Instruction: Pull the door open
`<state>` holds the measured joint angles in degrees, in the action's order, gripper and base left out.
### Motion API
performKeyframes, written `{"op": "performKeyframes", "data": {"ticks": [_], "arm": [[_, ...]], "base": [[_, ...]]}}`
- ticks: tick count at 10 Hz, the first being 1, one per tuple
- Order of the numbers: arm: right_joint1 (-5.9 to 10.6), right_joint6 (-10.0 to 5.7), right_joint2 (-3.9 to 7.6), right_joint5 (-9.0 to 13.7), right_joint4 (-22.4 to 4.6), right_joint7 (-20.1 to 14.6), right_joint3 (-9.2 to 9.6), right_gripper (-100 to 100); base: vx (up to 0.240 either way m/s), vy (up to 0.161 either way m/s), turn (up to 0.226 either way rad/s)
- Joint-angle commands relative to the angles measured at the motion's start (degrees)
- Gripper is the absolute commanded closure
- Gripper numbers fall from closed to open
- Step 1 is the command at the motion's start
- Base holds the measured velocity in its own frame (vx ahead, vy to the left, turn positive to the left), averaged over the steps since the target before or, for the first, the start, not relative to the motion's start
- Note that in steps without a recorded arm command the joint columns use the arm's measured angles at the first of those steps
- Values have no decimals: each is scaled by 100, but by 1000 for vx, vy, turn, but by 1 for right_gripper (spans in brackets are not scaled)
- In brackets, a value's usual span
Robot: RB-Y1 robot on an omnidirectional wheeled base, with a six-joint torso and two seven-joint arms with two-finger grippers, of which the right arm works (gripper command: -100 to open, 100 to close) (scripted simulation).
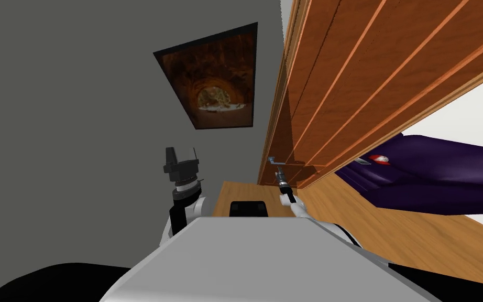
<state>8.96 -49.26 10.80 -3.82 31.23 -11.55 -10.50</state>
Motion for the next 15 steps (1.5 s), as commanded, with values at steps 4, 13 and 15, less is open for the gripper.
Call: {"op": "performKeyframes", "data": {"ticks": [4,13,15], "arm": [[-34,-195,196,64,-252,-139,-77,-100],[-248,-420,561,187,-382,-413,-223,100],[-248,-420,561,187,-382,-413,-223,100]], "base": [[114,20,62],[104,2,63],[-13,0,-3]]}}
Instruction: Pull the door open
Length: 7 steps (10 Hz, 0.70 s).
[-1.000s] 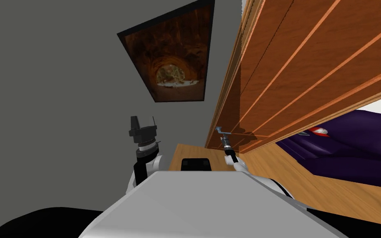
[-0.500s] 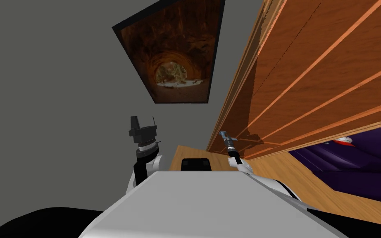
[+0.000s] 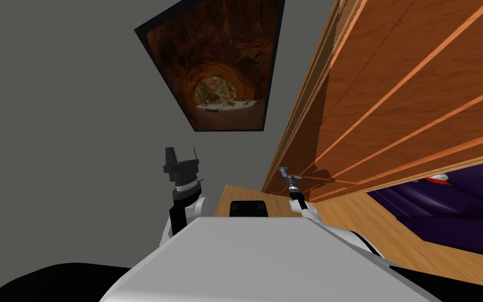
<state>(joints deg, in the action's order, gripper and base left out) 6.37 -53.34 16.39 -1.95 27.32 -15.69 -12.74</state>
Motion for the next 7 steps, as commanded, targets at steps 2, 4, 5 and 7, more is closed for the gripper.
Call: {"op": "performKeyframes", "data": {"ticks": [2,4,5,7], "arm": [[10,-11,1,-1,9,1,1,100],[-41,-68,51,-65,7,-102,76,100],[-53,-87,65,-82,9,-131,97,100],[-107,-175,132,-163,17,-263,192,100]], "base": [[0,0,0],[-52,-15,51],[-167,-31,86],[-211,-25,61]]}}
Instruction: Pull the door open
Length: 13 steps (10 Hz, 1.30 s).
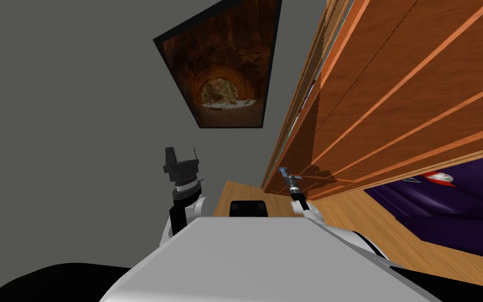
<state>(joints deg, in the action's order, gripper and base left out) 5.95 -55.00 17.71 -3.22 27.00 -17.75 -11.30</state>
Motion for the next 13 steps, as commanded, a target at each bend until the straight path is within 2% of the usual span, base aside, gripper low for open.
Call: {"op": "performKeyframes", "data": {"ticks": [1,5,6,7,10,11,13], "arm": [[-95,-56,36,-81,54,-129,100,100],[-221,-259,191,-269,74,-436,320,100],[-185,-213,162,-243,42,-379,291,100],[-290,-386,235,-322,14,-506,357,100],[-460,-672,378,-442,6,-705,448,100],[-491,-723,403,-463,5,-741,464,100],[-627,-952,518,-560,-2,-901,537,100]], "base": [[-216,-30,88],[-225,-74,101],[-90,-23,22],[-174,-19,154],[-221,-62,124],[-172,-72,87],[-206,-82,132]]}}
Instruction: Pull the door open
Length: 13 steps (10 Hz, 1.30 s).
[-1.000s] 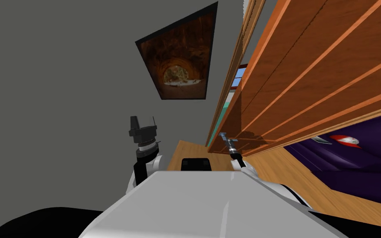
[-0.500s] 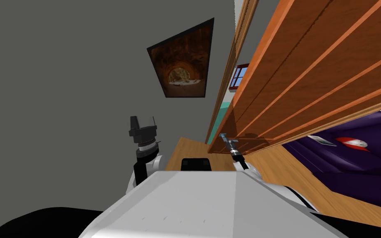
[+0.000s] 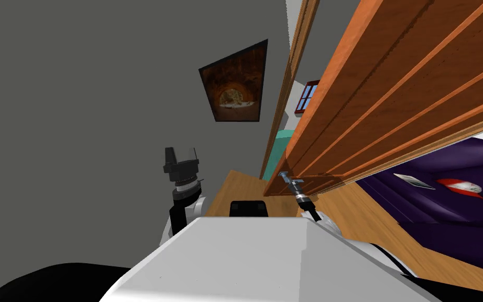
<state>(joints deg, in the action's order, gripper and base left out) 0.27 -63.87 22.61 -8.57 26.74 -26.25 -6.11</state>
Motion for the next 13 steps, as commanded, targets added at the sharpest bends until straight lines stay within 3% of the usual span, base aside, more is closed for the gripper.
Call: {"op": "performKeyframes", "data": {"ticks": [1,2,3,5,8,11,12,13], "arm": [[-116,-161,76,-65,22,-118,49,100],[-37,-98,45,-39,-21,-64,29,100],[-159,-311,95,-87,-95,-129,35,100],[-159,-311,95,-87,-95,-129,35,100],[-345,-656,198,-150,-195,-223,19,100],[-378,-717,216,-161,-213,-239,16,100],[-501,-944,283,-203,-279,-301,5,100],[-527,-994,298,-212,-293,-314,3,100]], "base": [[-239,-75,105],[-109,-37,22],[-144,-60,196],[-141,-51,83],[-134,-65,166],[-107,-43,50],[-126,-30,215],[-184,-83,227]]}}
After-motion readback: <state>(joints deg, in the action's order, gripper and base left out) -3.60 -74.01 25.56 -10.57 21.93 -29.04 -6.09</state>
